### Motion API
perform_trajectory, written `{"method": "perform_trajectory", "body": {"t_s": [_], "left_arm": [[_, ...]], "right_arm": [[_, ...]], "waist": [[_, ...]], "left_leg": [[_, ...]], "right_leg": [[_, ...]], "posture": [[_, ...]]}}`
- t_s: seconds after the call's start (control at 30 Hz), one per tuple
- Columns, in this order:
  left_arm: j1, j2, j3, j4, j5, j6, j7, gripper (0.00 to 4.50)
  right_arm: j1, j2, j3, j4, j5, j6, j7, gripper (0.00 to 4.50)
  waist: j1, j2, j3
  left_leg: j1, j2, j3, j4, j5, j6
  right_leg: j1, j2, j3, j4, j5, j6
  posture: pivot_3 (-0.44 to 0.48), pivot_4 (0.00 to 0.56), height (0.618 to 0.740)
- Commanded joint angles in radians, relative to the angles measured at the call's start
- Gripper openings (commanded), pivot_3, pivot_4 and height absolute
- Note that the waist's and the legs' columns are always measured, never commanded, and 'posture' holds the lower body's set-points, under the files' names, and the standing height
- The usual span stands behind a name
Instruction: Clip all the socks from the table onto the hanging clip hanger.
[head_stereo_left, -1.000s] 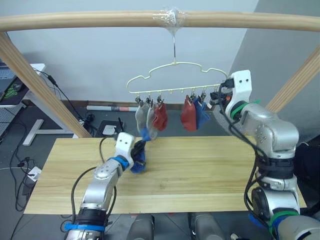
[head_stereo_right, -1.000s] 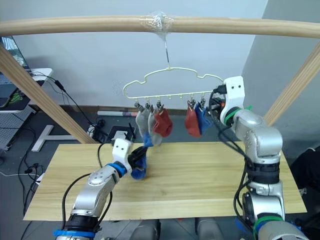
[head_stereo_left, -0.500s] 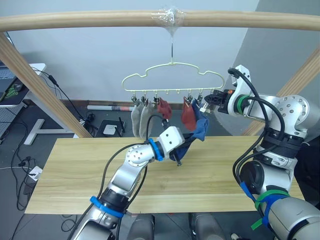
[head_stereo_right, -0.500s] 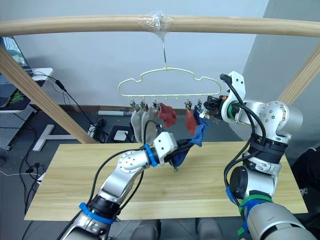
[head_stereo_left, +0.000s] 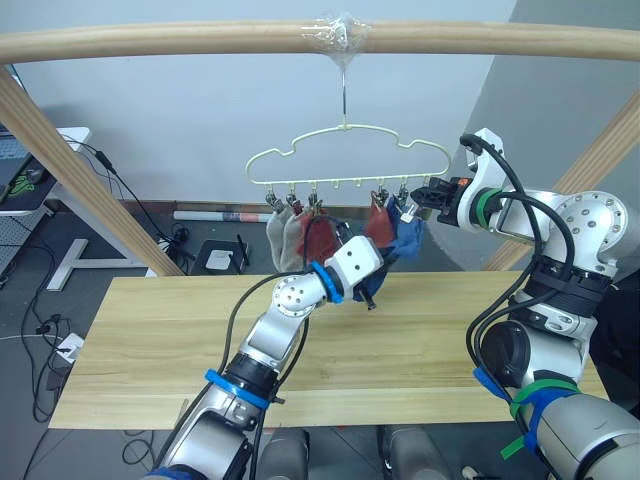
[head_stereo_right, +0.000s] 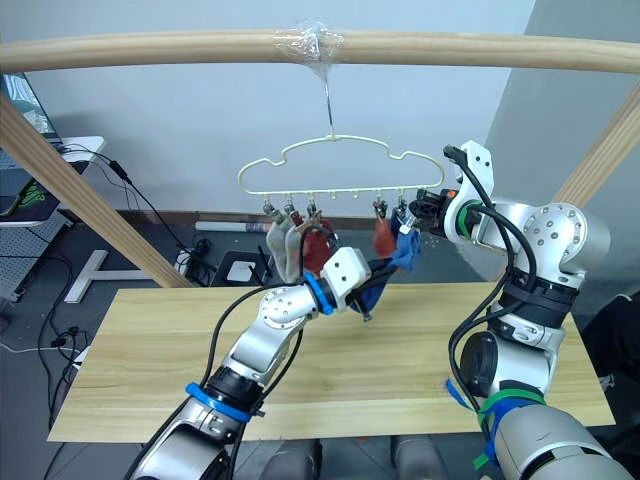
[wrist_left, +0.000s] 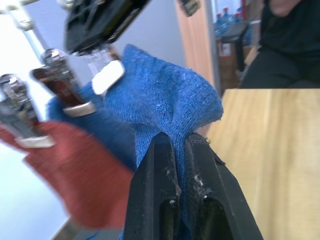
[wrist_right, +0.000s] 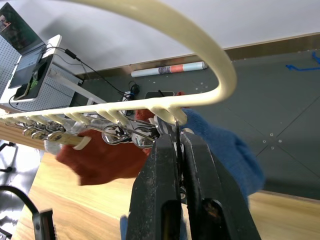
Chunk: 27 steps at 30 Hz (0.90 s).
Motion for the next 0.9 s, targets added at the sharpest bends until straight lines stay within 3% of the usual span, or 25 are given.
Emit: {"method": "perform_trajectory", "body": {"t_s": [0.03, 0.2, 0.5, 0.67, 0.77, 0.9], "left_arm": [[-0.027, -0.017, 0.013, 0.007, 0.005, -0.031, 0.019, 0.01], [-0.052, -0.046, 0.018, 0.016, 0.006, -0.032, 0.035, 0.01], [-0.034, -0.057, 0.007, -0.021, -0.002, -0.020, 0.015, 0.00], [-0.057, -0.129, 0.038, -0.049, -0.081, 0.088, 0.021, 0.00], [-0.057, -0.167, 0.059, -0.059, -0.129, 0.156, 0.024, 0.00], [-0.057, -0.245, 0.109, -0.041, -0.226, 0.285, 0.041, 1.18]], "right_arm": [[-0.005, -0.010, -0.009, -0.014, 0.030, 0.008, -0.021, 0.00], [0.004, -0.014, -0.010, -0.013, 0.048, 0.008, -0.035, 0.00], [-0.026, -0.023, -0.066, 0.022, 0.087, 0.008, -0.048, 2.93], [-0.029, -0.120, -0.033, 0.021, 0.101, -0.023, 0.047, 4.48], [-0.012, -0.158, 0.004, 0.008, 0.092, -0.070, 0.077, 4.48], [0.074, -0.244, 0.097, -0.062, 0.081, -0.184, 0.146, 4.50]], "waist": [[0.000, 0.000, 0.000], [-0.001, 0.000, 0.000], [-0.004, 0.000, 0.000], [0.000, 0.001, 0.000], [-0.003, 0.001, 0.000], [-0.006, 0.001, 0.000]], "left_leg": [[0.000, 0.000, 0.000, 0.000, 0.000, 0.000], [0.000, 0.000, 0.000, 0.000, 0.000, 0.000], [0.000, 0.000, 0.000, 0.000, 0.000, 0.000], [-0.001, 0.000, 0.000, 0.000, 0.000, 0.000], [-0.001, -0.001, 0.000, 0.000, 0.000, 0.000], [-0.001, 0.000, 0.000, 0.000, 0.000, 0.000]], "right_leg": [[0.000, 0.000, 0.000, 0.000, 0.000, 0.000], [0.000, 0.000, 0.000, 0.000, 0.000, 0.000], [-0.001, 0.000, 0.000, 0.001, 0.000, 0.000], [-0.001, 0.000, 0.000, 0.000, 0.000, 0.000], [-0.001, 0.000, 0.000, -0.001, 0.000, 0.000], [-0.001, 0.000, 0.000, 0.000, 0.000, 0.000]], "posture": [[0.039, 0.204, 0.740], [0.039, 0.204, 0.740], [0.039, 0.206, 0.740], [0.039, 0.206, 0.740], [0.038, 0.201, 0.740], [0.021, 0.191, 0.740]]}}
